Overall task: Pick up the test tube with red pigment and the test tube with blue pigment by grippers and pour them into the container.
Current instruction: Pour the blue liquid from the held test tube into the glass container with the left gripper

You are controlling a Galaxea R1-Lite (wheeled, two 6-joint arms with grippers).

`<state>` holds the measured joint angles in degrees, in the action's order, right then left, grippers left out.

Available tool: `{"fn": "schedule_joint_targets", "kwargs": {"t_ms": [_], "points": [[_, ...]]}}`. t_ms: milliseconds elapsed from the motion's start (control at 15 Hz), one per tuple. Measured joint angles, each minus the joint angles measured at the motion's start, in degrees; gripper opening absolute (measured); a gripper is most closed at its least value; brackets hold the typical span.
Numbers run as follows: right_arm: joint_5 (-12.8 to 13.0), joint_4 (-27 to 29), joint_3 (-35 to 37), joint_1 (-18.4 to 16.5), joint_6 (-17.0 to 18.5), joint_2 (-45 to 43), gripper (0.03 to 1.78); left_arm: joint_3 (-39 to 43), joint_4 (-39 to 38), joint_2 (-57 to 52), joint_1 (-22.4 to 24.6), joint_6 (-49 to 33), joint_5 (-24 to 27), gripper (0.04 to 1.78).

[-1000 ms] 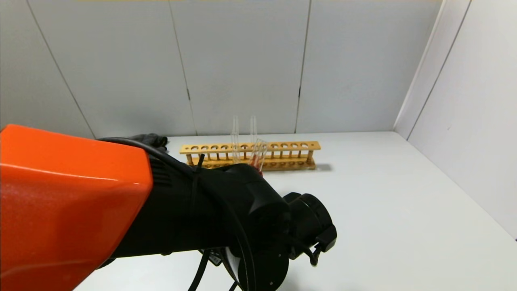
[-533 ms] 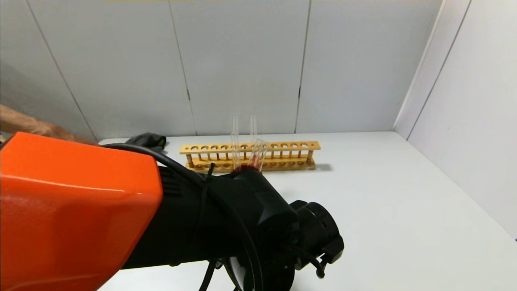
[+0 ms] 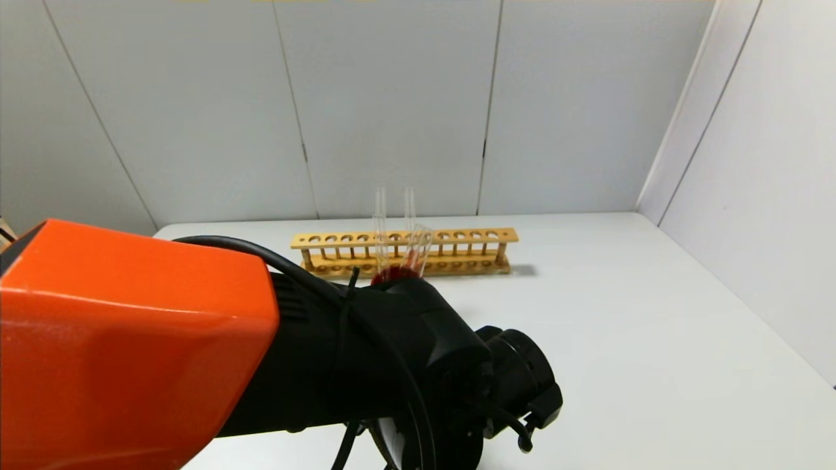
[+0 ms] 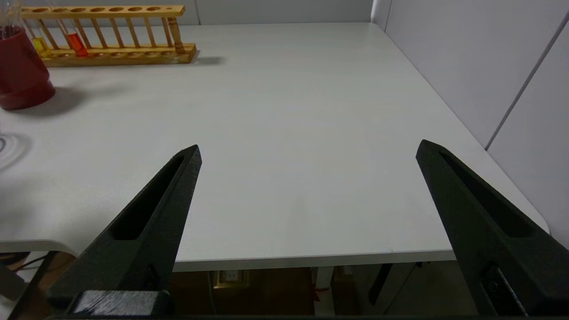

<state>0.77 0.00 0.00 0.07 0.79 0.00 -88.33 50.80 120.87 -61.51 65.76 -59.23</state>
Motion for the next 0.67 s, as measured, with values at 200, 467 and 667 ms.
{"fn": "schedule_joint_targets", "kwargs": {"t_ms": [200, 467, 667], "points": [[0.0, 0.0, 0.0, 0.0, 0.0, 0.0, 1.7, 0.2, -1.2, -0.5, 0.0, -1.7, 0.4, 0.33], [0.0, 0.0, 0.0, 0.0, 0.0, 0.0, 1.7, 1.7, -1.5, -3.0, 0.0, -5.0, 1.3, 0.33], [0.0, 0.0, 0.0, 0.0, 0.0, 0.0, 1.7, 3.5, -3.9, -6.4, 0.2, -8.8, 4.8, 0.33]]}}
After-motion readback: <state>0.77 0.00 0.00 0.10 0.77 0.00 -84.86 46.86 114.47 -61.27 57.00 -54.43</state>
